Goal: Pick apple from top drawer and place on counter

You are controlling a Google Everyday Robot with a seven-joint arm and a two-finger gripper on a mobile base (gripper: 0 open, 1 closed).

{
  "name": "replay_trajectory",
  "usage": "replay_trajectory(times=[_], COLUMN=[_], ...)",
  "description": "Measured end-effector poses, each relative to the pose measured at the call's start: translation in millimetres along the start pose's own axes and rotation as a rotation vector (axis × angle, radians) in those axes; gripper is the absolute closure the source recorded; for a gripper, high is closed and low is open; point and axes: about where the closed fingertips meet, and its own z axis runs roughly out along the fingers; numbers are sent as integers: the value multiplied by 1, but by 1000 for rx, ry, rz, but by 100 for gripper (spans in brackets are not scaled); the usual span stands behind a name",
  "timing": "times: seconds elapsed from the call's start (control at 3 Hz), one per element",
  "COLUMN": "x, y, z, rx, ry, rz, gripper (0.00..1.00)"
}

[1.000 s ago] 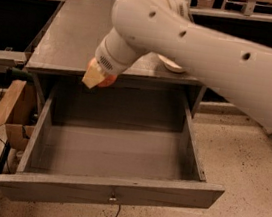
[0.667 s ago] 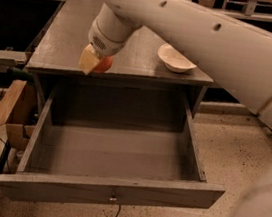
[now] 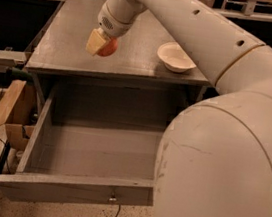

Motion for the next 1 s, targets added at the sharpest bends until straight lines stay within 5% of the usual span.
replay_trajectory(times=[0.33,1.0], x=[-1,30], y=[-20,-30], z=[-11,38], rx=[50,-20], ry=[-81,-88], rz=[69,172], gripper=[100,50])
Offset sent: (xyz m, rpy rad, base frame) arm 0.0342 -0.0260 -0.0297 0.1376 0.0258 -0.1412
